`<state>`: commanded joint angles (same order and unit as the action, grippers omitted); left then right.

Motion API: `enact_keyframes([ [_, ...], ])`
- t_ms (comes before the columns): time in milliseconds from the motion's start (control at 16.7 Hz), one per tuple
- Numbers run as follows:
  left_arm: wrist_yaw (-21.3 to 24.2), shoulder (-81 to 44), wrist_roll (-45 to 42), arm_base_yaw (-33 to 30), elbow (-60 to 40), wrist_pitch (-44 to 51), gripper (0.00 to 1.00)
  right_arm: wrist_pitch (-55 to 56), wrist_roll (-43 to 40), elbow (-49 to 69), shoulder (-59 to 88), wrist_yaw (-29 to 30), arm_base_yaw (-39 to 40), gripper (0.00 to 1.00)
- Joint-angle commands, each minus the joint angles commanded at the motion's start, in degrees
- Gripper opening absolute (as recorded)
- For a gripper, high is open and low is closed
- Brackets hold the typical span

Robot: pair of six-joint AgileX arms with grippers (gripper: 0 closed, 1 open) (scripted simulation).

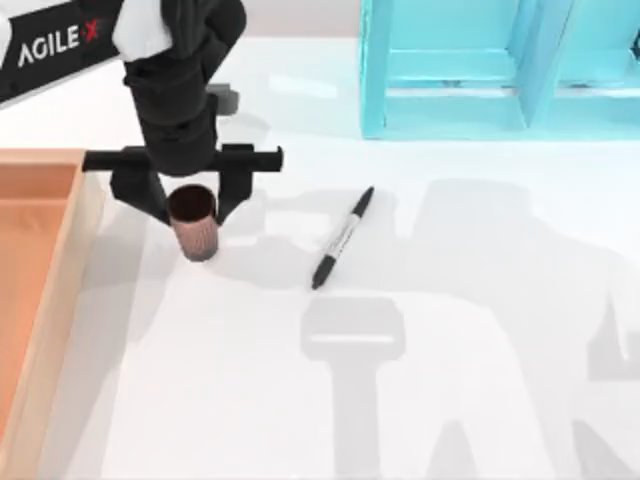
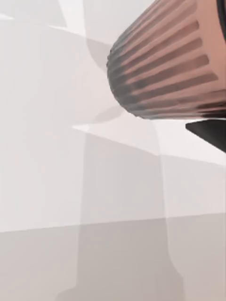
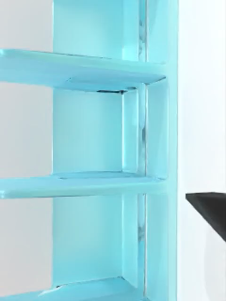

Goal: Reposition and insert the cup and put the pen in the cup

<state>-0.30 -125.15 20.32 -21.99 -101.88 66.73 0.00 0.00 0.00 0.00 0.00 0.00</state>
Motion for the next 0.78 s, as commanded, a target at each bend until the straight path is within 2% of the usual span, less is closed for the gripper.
enact_keyframes([
  [420,0.00,0.00,0.00,0.00,0.00,0.00,0.98,0.00,0.00,0.00,0.00,0.00,0.00,1.00],
  [780,0.00,0.00,0.00,0.00,0.00,0.00,1.00,0.00,0.00,0.00,0.00,0.00,0.00,1.00],
])
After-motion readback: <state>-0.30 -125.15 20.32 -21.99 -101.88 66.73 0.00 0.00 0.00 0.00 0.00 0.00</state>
